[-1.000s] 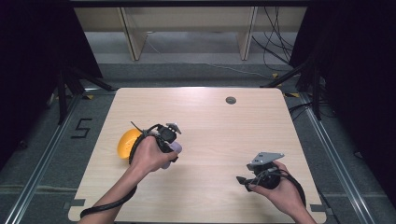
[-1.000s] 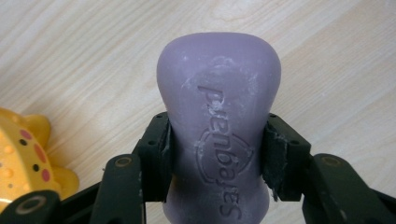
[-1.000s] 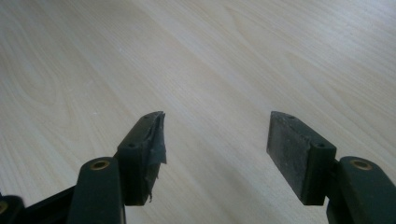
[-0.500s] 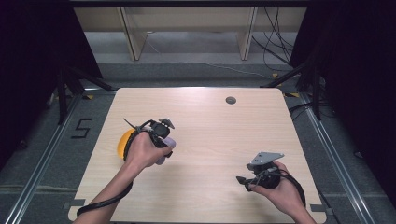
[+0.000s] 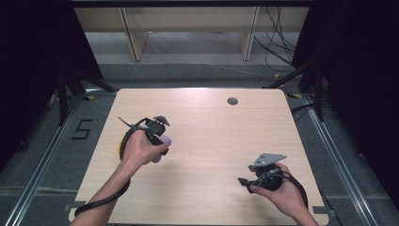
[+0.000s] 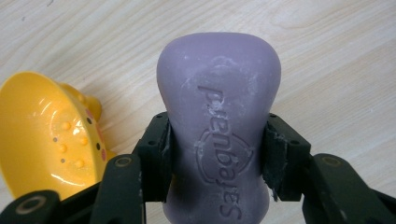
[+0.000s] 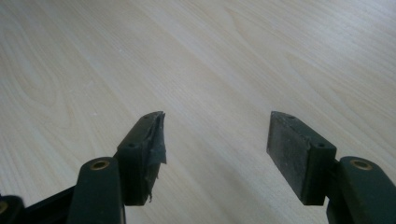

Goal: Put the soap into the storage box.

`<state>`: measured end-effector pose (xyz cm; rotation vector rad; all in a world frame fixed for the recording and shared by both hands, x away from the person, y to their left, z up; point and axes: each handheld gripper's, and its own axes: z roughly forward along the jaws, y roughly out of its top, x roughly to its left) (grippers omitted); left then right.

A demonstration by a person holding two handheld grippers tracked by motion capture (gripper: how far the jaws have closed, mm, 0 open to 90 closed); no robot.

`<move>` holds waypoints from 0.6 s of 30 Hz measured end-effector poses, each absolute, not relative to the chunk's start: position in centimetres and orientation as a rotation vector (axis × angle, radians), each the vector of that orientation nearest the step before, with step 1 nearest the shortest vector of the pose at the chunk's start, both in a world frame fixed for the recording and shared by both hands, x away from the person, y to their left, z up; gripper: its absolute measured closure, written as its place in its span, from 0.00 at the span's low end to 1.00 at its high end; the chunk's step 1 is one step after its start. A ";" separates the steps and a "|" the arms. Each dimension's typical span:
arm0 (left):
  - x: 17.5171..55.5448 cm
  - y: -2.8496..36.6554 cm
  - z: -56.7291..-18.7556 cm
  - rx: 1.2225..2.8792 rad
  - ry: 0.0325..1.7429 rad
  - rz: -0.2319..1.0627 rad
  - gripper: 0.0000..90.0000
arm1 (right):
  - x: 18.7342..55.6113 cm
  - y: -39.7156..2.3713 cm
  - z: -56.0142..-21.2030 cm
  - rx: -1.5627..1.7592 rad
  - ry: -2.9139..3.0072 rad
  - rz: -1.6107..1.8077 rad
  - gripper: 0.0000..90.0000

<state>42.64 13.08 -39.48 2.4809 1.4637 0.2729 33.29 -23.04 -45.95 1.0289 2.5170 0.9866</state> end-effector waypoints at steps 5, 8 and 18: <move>43.0 13.8 -39.3 2.483 1.419 0.326 0.55 | 33.3 -23.1 -45.9 1.039 2.509 0.986 0.42; 43.0 13.9 -39.2 2.436 1.479 0.325 0.55 | 33.3 -23.1 -45.9 1.037 2.507 0.987 0.42; 43.5 15.5 -38.7 2.393 1.537 0.348 0.55 | 33.2 -23.0 -45.8 1.066 2.519 0.991 0.42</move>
